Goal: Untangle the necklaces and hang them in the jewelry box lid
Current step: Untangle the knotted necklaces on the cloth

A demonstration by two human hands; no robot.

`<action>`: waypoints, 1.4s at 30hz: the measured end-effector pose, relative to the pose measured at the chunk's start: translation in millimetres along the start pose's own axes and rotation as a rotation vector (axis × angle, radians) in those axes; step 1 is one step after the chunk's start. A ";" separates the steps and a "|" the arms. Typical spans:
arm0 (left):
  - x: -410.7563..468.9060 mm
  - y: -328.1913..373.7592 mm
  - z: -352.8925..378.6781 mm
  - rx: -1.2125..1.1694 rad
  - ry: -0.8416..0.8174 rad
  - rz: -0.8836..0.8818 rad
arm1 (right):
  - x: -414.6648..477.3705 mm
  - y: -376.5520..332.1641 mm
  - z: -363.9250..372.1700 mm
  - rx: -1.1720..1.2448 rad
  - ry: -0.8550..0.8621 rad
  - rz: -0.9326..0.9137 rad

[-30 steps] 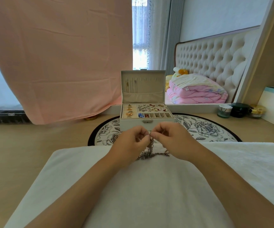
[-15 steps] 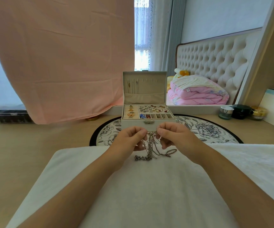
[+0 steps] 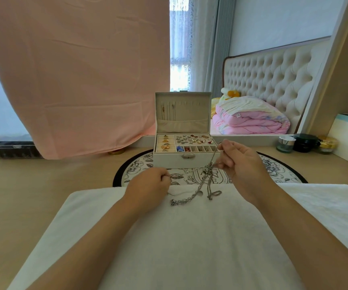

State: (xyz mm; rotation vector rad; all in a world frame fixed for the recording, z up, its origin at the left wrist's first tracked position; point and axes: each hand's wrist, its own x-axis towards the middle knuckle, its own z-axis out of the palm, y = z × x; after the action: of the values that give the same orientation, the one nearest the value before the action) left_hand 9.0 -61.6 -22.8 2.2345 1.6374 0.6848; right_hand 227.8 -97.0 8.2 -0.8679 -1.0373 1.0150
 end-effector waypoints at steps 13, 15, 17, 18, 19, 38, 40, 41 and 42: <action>-20.6 26.3 12.6 -0.309 0.084 0.208 | -6.2 9.3 8.5 -0.138 -0.283 0.080; -22.9 31.4 20.4 -0.439 -0.010 0.201 | -7.9 9.4 12.1 -0.118 -0.294 0.085; -19.5 28.9 27.3 -0.391 -0.025 0.213 | -7.9 8.5 12.5 -0.081 -0.283 0.067; -17.3 27.4 28.8 -0.369 0.001 0.223 | -7.4 7.7 12.2 -0.062 -0.272 0.055; -15.0 25.6 29.3 -0.368 0.031 0.234 | -6.5 6.9 12.0 -0.044 -0.257 0.042; -15.2 26.5 13.7 -0.500 -0.269 0.204 | -4.1 0.6 8.5 0.058 -0.441 0.091; -11.5 22.2 12.0 -0.491 -0.194 0.196 | -1.9 0.0 4.3 0.077 -0.401 0.096; -10.1 19.6 10.5 -0.494 -0.163 0.178 | -0.8 -0.3 1.7 0.069 -0.378 0.085; -8.7 17.0 8.7 -0.506 -0.133 0.151 | -0.4 -1.0 -0.6 0.043 -0.358 0.067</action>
State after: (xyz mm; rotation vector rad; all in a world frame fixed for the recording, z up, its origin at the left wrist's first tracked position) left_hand 25.3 -74.8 -23.5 1.9893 1.0888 0.8550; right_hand 228.5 -97.7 8.9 -0.7030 -1.2879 1.2751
